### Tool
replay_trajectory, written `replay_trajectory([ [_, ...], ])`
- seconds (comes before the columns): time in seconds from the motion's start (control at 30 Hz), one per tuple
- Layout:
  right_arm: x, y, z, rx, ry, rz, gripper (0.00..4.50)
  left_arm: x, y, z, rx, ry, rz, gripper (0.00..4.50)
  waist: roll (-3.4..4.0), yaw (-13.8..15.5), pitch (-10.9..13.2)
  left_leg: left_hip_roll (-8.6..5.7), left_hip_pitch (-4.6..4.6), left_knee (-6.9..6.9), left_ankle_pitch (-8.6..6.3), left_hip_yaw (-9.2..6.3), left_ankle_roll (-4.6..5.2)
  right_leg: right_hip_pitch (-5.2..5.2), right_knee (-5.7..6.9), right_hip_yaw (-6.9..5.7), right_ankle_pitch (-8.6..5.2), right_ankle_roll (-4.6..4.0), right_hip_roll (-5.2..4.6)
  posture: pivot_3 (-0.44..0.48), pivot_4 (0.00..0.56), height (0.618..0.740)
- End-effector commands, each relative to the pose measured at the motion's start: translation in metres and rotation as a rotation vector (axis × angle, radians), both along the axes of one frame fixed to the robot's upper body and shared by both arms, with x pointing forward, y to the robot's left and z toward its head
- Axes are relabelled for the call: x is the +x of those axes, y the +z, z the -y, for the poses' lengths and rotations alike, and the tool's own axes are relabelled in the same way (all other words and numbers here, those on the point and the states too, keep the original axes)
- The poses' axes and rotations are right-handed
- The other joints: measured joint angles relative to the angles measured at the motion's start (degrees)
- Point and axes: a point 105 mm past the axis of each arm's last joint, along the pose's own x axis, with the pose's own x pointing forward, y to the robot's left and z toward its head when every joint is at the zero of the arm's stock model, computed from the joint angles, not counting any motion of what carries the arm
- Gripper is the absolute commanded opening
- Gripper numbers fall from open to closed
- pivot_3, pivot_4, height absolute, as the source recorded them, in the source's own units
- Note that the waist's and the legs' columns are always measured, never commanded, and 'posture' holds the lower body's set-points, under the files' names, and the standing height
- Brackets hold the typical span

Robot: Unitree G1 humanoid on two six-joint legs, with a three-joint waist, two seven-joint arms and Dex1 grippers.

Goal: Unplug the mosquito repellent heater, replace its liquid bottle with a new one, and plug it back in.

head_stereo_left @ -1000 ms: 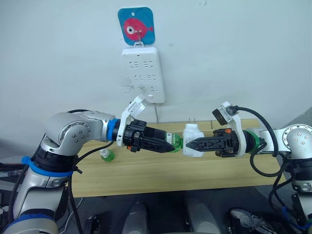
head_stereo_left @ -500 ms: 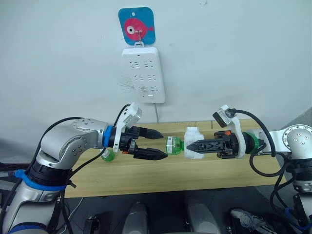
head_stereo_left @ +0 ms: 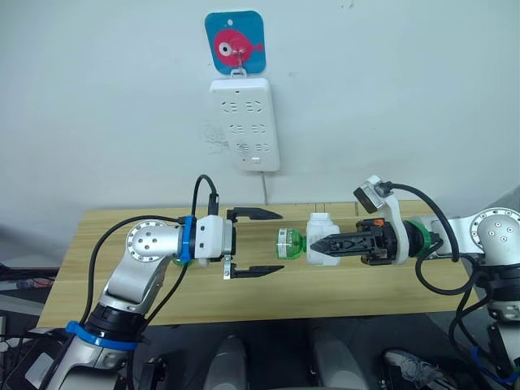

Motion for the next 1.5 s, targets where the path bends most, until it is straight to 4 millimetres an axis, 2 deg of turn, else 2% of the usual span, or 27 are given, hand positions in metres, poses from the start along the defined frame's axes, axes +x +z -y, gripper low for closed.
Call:
replay_trajectory([
  [0.03, -0.004, 0.01, 0.0, 0.032, 0.023, 0.029, 3.06, -0.011, 0.015, 0.006, -0.064, -0.05, 0.087, 4.5, 0.0, -0.09, 0.0, 0.0, 0.0, 0.0, 0.0, -0.01, 0.0, 0.0, 0.01, -0.01, 0.0, 0.0, 0.0, -0.097, 0.205, 0.725],
  [0.3, -0.004, 0.011, 0.0, 0.031, 0.024, 0.03, 3.06, -0.008, 0.021, 0.012, -0.099, -0.071, 0.13, 4.5, 0.0, -0.4, 0.0, 0.0, 0.02, 0.03, 0.0, -0.03, 0.0, 0.0, 0.09, -0.02, 0.0, 0.01, 0.02, -0.1, 0.204, 0.725],
  [0.4, -0.004, 0.011, 0.0, 0.032, 0.024, 0.03, 3.06, -0.01, 0.021, 0.014, -0.101, -0.084, 0.121, 3.96, 0.0, -0.46, 0.0, 0.0, 0.02, 0.03, 0.0, -0.03, 0.0, 0.0, 0.09, -0.02, 0.0, 0.01, 0.02, -0.101, 0.203, 0.725],
  [0.57, -0.004, 0.01, 0.0, 0.031, 0.021, 0.031, 3.06, -0.012, 0.022, 0.014, -0.097, -0.098, 0.114, 2.38, 0.0, -0.47, 0.0, 0.0, 0.03, 0.03, 0.0, -0.04, 0.0, 0.0, 0.1, -0.03, 0.0, 0.01, 0.03, -0.101, 0.205, 0.725],
  [0.6, -0.004, 0.01, 0.0, 0.031, 0.021, 0.03, 3.06, -0.012, 0.024, 0.015, -0.092, -0.101, 0.109, 2.21, 0.0, -0.47, 0.0, 0.0, 0.03, 0.03, 0.0, -0.04, 0.0, 0.0, 0.11, -0.03, 0.0, 0.01, 0.03, -0.101, 0.205, 0.725],
  [0.7, -0.003, 0.01, 0.0, 0.029, 0.019, 0.029, 3.06, -0.009, 0.025, 0.014, -0.04, -0.091, -0.004, 2.21, 0.0, -0.51, 0.0, 0.0, 0.03, 0.03, 0.0, -0.06, 0.0, 0.0, 0.12, -0.04, 0.0, 0.01, 0.04, -0.101, 0.205, 0.725],
  [0.77, -0.004, 0.01, 0.001, 0.027, 0.021, 0.03, 3.06, -0.003, 0.027, 0.012, 0.001, -0.047, -0.166, 2.21, -0.01, -0.55, 0.0, 0.0, 0.04, 0.03, 0.0, -0.1, 0.0, 0.0, 0.14, -0.06, 0.0, 0.0, 0.05, -0.091, 0.209, 0.725],
  [0.93, -0.005, 0.008, 0.001, 0.018, 0.027, 0.03, 3.06, 0.002, 0.058, -0.003, -0.012, -0.059, -0.706, 2.21, -0.04, -0.71, 0.03, 0.0, 0.03, 0.04, 0.0, -0.2, 0.0, 0.01, 0.19, -0.15, -0.01, 0.03, 0.08, -0.086, 0.207, 0.725],
  [1.1, -0.005, 0.008, 0.002, 0.019, 0.027, 0.033, 3.06, -0.002, 0.061, -0.01, 0.07, -0.053, -0.828, 2.21, 0.02, -0.87, 0.1, 0.02, 0.06, 0.0, 0.0, -0.2, 0.0, 0.02, 0.18, -0.15, -0.03, 0.03, 0.12, -0.086, 0.207, 0.725],
  [1.3, -0.005, 0.008, 0.003, 0.016, 0.023, 0.032, 3.06, -0.007, 0.054, -0.018, 0.084, -0.042, -0.923, 2.21, 0.04, -0.82, 0.19, 0.04, 0.06, -0.01, 0.01, -0.2, -0.01, 0.01, 0.18, -0.15, -0.04, -0.01, 0.12, -0.089, 0.209, 0.725],
  [1.5, -0.003, 0.006, 0.004, 0.006, 0.011, 0.031, 3.06, -0.009, 0.059, -0.02, 0.107, -0.005, -0.999, 2.21, -0.03, -0.68, 0.32, 0.04, 0.06, 0.02, 0.01, -0.2, -0.01, 0.01, 0.18, -0.15, -0.04, 0.0, 0.11, -0.08, 0.209, 0.725],
])
